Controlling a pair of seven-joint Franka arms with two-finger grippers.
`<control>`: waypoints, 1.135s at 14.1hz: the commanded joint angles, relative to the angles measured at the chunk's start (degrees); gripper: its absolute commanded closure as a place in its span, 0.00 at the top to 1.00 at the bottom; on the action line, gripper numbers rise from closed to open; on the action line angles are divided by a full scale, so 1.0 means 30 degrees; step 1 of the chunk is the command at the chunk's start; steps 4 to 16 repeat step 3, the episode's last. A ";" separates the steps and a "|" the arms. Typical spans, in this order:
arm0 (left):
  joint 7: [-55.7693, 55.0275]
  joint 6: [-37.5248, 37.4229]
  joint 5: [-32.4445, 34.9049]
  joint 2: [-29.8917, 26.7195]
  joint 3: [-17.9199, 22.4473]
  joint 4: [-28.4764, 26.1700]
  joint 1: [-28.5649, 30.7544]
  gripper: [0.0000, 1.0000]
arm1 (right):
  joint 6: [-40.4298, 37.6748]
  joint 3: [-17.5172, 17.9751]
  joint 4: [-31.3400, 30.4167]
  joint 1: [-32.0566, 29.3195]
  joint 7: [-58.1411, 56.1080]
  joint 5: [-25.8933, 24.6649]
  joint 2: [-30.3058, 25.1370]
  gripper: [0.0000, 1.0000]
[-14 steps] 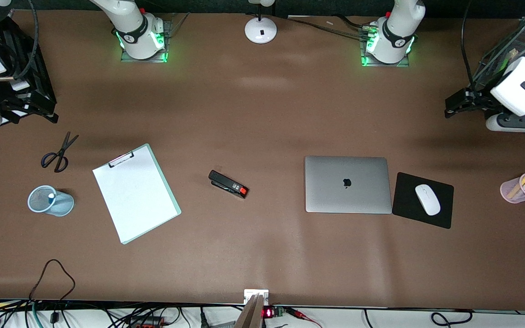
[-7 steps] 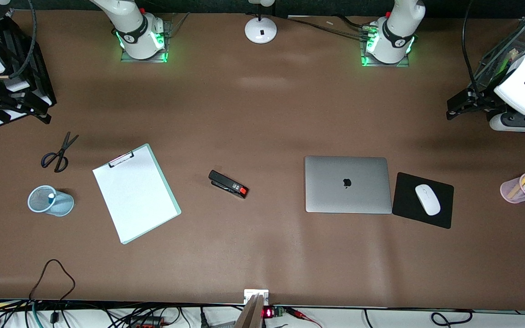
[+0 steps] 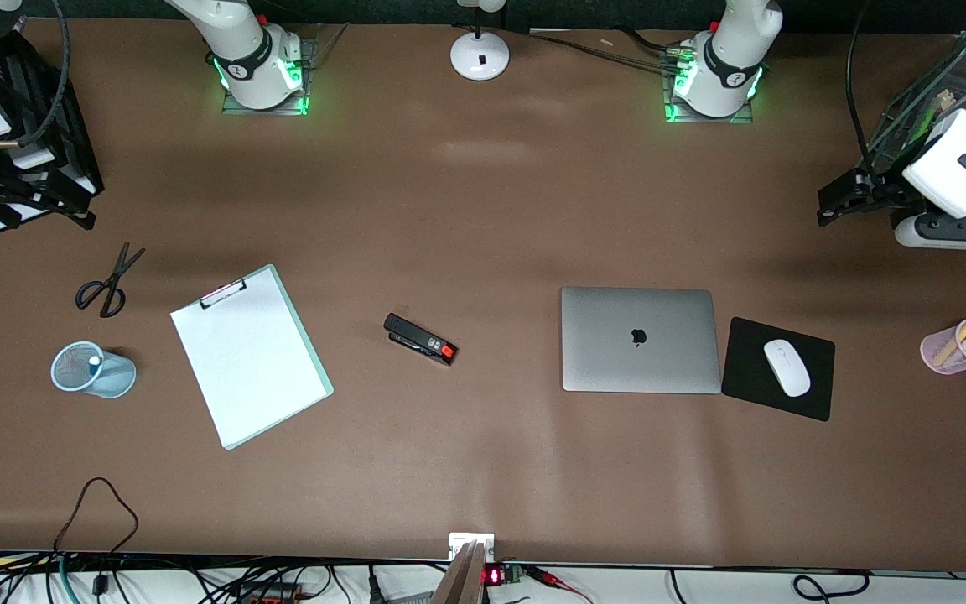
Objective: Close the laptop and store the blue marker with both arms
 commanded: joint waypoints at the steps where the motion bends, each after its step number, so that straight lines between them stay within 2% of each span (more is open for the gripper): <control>1: 0.0400 0.0004 -0.0061 -0.0047 -0.0017 0.0098 0.0095 1.00 | -0.0133 0.0096 0.0309 -0.0026 0.0149 0.0418 0.0136 1.00; 16: 0.0400 -0.0055 -0.0003 -0.0106 -0.0017 0.0097 0.0183 1.00 | -0.0162 0.0125 0.0309 -0.0026 0.0149 0.0419 0.0136 1.00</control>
